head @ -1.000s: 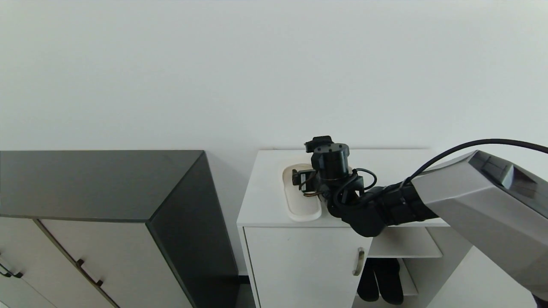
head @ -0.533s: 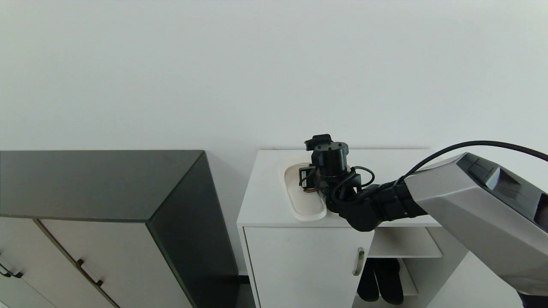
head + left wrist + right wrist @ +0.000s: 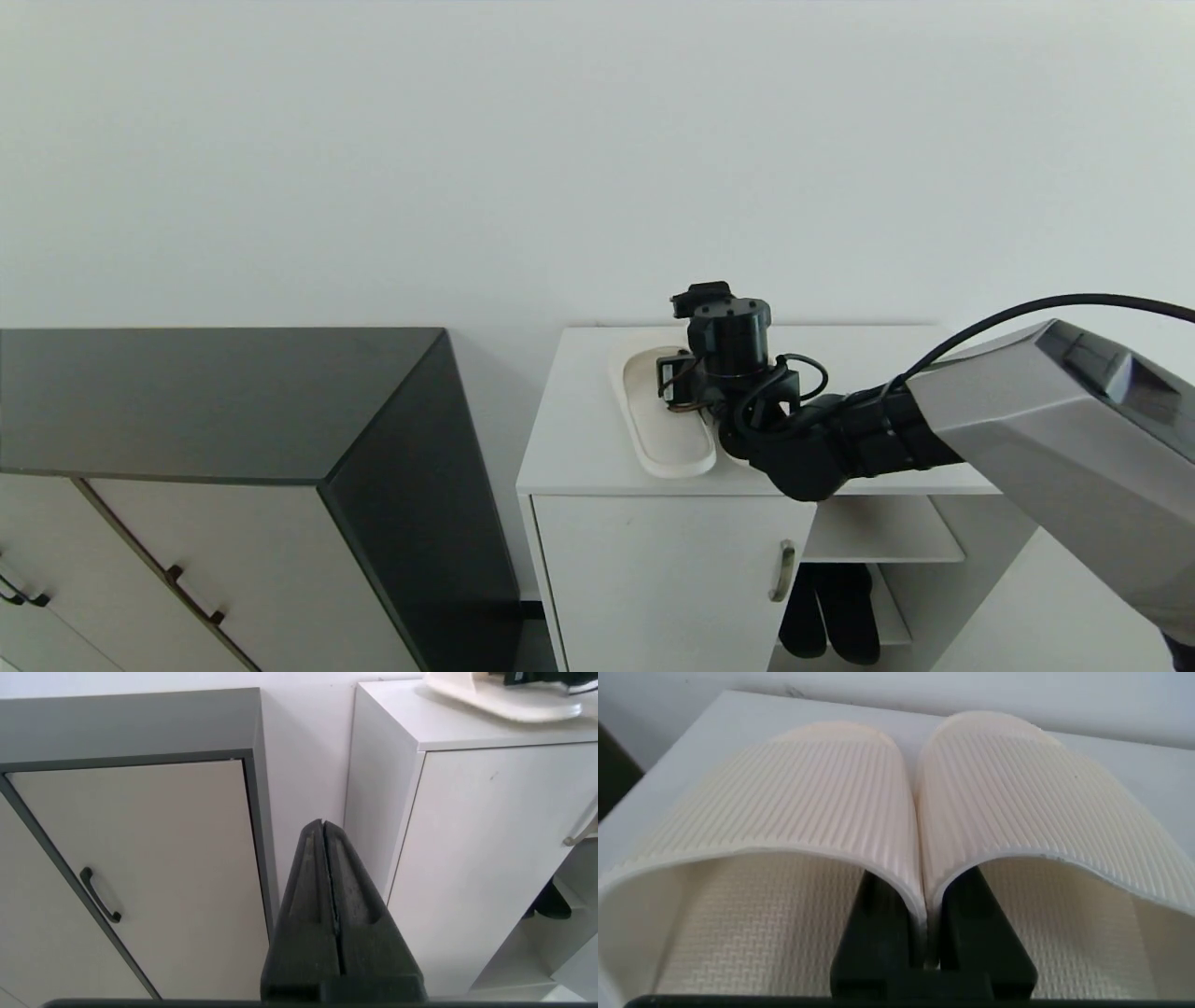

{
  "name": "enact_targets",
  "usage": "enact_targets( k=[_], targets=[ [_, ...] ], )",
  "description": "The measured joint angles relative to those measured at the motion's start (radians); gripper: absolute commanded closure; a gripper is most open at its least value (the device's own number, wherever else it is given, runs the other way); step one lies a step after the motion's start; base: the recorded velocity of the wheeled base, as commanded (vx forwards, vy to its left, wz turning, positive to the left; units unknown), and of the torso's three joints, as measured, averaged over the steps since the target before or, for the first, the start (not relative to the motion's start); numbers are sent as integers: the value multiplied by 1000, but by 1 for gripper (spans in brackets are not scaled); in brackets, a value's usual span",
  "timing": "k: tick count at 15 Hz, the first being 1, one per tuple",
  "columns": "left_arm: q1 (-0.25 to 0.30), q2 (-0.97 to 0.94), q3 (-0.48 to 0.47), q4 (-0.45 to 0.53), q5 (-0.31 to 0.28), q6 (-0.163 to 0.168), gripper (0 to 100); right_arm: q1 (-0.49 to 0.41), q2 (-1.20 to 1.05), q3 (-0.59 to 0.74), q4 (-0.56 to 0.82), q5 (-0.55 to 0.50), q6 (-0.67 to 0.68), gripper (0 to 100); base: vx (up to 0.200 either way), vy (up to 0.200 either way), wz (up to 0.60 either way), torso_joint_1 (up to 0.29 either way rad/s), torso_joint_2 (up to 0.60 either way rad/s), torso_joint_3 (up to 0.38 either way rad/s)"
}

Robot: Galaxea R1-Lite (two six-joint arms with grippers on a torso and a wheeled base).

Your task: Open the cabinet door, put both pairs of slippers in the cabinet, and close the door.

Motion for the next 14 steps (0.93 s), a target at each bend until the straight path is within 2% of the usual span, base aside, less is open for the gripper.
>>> enact_targets(
  k=[2, 5, 9, 11, 14],
  targets=[
    [0, 0, 0, 0, 0, 0, 100, 21, -66, 74, -2, 1, -4, 100, 0, 0, 0, 0, 0, 0],
    [0, 0, 0, 0, 0, 0, 100, 69, -193, 261, -12, 17, 3, 100, 0, 0, 0, 0, 0, 0],
    [0, 0, 0, 0, 0, 0, 100, 130, -393, 526, -34, 108, 8, 100, 0, 0, 0, 0, 0, 0],
    [0, 0, 0, 0, 0, 0, 100, 158, -454, 597, -34, 120, 5, 100, 0, 0, 0, 0, 0, 0],
    [0, 0, 0, 0, 0, -1, 100, 166, -484, 632, -36, 117, 3, 100, 0, 0, 0, 0, 0, 0]
  ],
)
